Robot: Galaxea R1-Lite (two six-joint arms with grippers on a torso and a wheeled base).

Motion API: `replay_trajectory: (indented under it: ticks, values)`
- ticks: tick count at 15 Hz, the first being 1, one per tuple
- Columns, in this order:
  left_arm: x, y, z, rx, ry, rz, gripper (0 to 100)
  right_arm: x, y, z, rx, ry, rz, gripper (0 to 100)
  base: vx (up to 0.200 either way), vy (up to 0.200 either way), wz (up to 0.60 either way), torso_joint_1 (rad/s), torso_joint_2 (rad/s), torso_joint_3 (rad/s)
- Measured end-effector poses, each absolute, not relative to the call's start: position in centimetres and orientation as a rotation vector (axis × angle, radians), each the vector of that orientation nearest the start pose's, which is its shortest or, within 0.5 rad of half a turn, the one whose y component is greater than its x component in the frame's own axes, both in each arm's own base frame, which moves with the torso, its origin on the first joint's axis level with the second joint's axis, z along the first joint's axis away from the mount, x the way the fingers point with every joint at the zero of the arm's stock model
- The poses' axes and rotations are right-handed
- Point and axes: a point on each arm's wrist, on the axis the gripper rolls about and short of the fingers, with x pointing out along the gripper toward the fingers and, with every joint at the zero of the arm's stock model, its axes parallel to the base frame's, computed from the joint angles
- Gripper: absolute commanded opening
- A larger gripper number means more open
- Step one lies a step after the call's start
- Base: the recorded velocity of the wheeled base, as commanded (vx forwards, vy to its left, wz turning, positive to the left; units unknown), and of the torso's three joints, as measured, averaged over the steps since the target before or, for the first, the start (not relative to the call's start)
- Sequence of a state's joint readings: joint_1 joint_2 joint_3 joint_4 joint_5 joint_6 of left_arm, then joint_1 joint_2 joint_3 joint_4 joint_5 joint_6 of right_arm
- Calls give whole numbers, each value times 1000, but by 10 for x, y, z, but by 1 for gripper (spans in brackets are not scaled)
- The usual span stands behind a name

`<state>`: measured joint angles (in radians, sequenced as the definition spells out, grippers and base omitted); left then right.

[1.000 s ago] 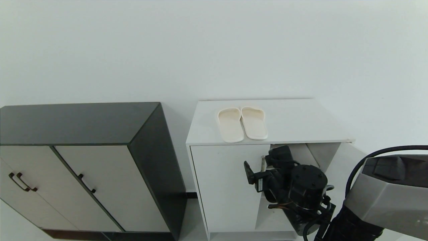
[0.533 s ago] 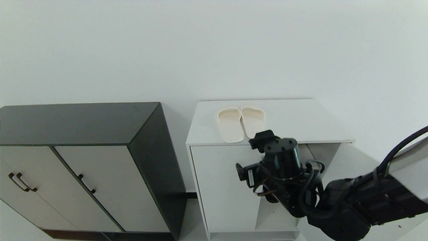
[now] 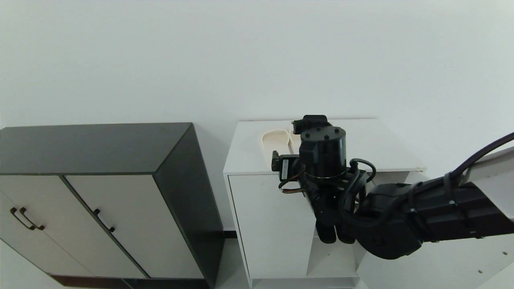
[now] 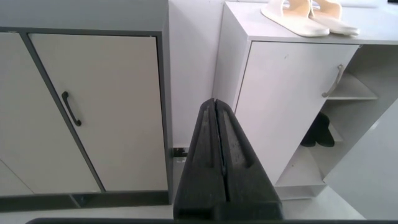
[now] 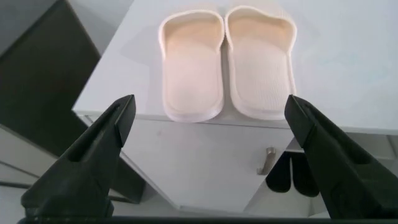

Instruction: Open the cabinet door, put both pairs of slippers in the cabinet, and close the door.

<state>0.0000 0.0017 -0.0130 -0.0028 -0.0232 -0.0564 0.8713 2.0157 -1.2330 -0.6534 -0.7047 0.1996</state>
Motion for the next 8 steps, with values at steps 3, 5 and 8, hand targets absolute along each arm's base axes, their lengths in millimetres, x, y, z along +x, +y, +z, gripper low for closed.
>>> replay_trajectory:
  ticks: [3,5,8]
  values:
    - [-24,-1,79,-54,-12,-24,0,275,297,174,78,130,143,100,67,0,0,1,-1,2]
    - [-24,-1,79,-53,-13,-24,0,277,296,170,72,137,138,100,200,0,0,-10,0,7]
    - [-24,-1,79,-54,-12,-23,0,279,296,168,68,143,149,100,200,0,0,7,2,1]
